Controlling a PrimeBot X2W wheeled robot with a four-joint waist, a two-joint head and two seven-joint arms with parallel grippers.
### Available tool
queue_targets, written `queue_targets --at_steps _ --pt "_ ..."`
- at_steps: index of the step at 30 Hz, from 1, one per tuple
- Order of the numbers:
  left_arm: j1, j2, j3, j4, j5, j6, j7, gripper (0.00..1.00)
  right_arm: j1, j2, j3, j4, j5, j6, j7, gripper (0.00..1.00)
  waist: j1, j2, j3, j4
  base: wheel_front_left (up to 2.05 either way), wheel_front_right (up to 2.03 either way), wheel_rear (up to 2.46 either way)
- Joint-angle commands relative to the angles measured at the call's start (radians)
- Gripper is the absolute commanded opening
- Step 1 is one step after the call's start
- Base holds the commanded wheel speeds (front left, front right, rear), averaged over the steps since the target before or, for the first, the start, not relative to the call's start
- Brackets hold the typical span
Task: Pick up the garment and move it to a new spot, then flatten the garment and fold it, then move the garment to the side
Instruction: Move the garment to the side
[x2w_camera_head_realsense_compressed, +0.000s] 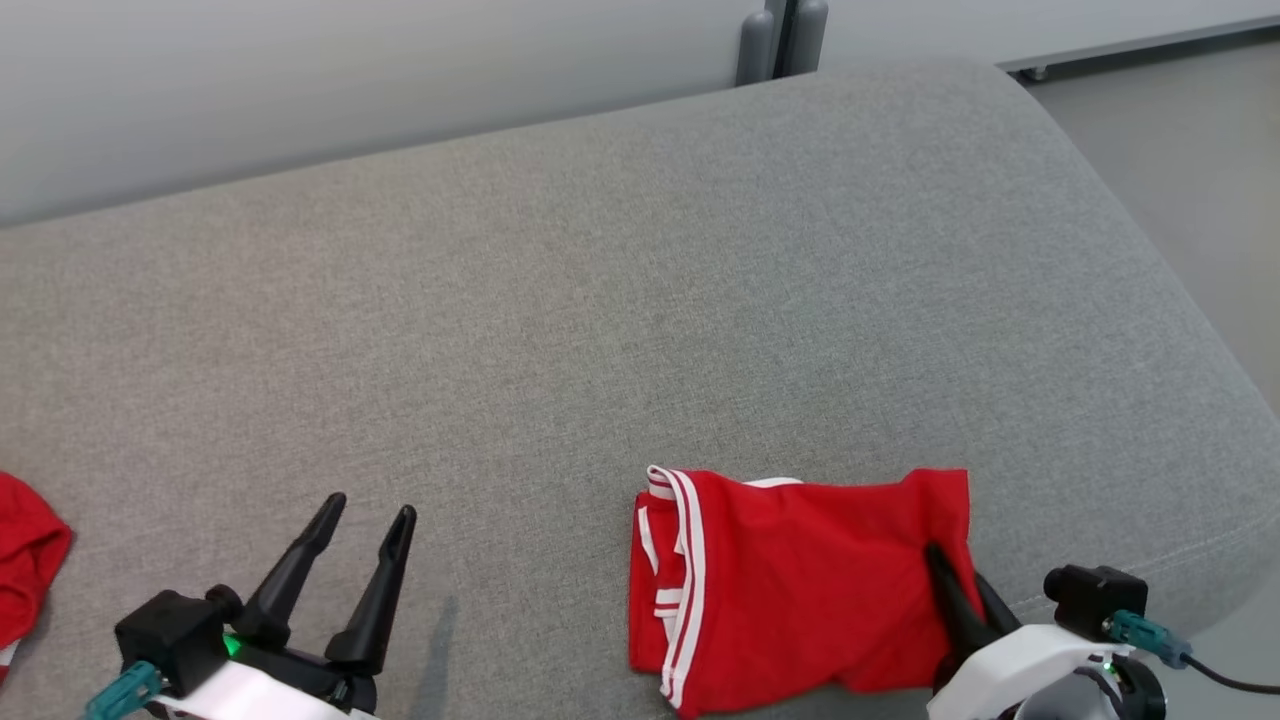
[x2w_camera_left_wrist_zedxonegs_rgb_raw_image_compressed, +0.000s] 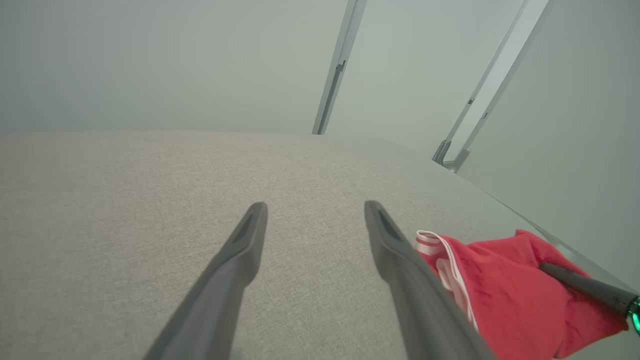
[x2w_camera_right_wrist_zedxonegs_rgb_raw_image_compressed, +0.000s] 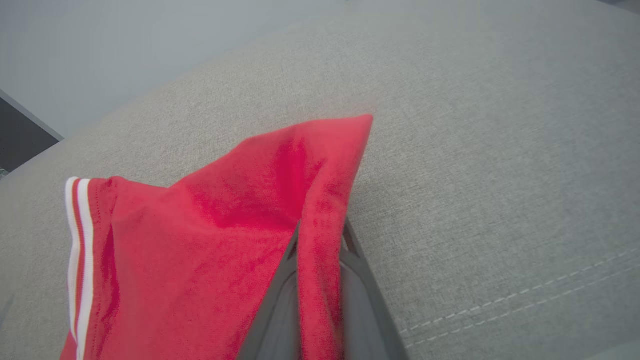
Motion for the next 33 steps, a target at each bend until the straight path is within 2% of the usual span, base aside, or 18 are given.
queue_targets --at_steps 1,9,10,11,13,14,18,24,25,26,33 --pt "-0.009 0.037 0.048 -0.042 0.009 0.000 -0.006 1.00 -0.046 -0.008 0.003 -0.013 -0.031 0.002 -0.026 0.00 0.0000 -0.0001 0.022 -0.005 0.00 0.00 0.00" --pt "0.008 0.098 0.055 -0.143 -0.005 0.000 -0.006 1.00 -0.182 -0.008 -0.149 -0.012 -0.209 0.002 -0.065 0.00 0.0000 -0.0001 0.097 0.021 0.00 0.00 0.00" --pt "0.009 0.111 0.051 -0.162 -0.009 0.000 -0.006 1.00 -0.204 -0.008 -0.184 -0.013 -0.239 0.002 -0.065 0.00 0.0000 -0.0001 0.111 0.030 0.00 0.00 0.00" --pt "0.007 0.162 0.057 -0.246 -0.021 0.000 -0.006 1.00 -0.285 -0.008 -0.344 -0.040 -0.355 0.002 -0.042 0.00 0.0000 -0.0001 0.164 0.075 0.00 0.00 0.00" --pt "0.004 0.186 0.060 -0.284 -0.027 0.000 -0.006 1.00 -0.314 -0.008 -0.429 -0.070 -0.410 0.002 -0.022 0.00 0.0000 -0.0001 0.187 0.099 0.00 0.00 0.00" --pt "0.002 0.205 0.061 -0.314 -0.035 0.000 -0.006 1.00 -0.333 -0.008 -0.505 -0.107 -0.449 0.002 0.003 0.00 0.0000 -0.0001 0.205 0.123 0.00 0.00 0.00" --pt "-0.001 0.228 0.062 -0.346 -0.045 0.000 -0.006 1.00 -0.349 -0.008 -0.631 -0.182 -0.517 0.002 0.056 0.00 0.0000 -0.0001 0.229 0.160 0.00 0.00 0.00" --pt "-0.009 0.247 0.050 -0.360 -0.058 0.000 -0.006 1.00 -0.334 -0.008 -0.761 -0.255 -0.605 0.002 0.122 0.00 0.0000 -0.0001 0.244 0.194 0.00 0.00 0.00" --pt "-0.010 0.250 0.050 -0.362 -0.059 0.000 -0.006 1.00 -0.336 -0.008 -0.775 -0.264 -0.611 0.002 0.118 0.40 0.0000 -0.0001 0.246 0.197 0.00 0.00 0.00" --pt "-0.012 0.253 0.050 -0.363 -0.060 0.000 -0.006 1.00 -0.337 -0.008 -0.784 -0.274 -0.620 0.002 0.116 1.00 0.0000 -0.0001 0.247 0.199 0.00 0.00 0.00" --pt "-0.017 0.252 0.046 -0.354 -0.064 0.000 -0.006 1.00 -0.346 -0.008 -0.717 -0.335 -0.625 0.002 0.065 1.00 0.0000 -0.0001 0.241 0.200 0.00 0.00 0.00"
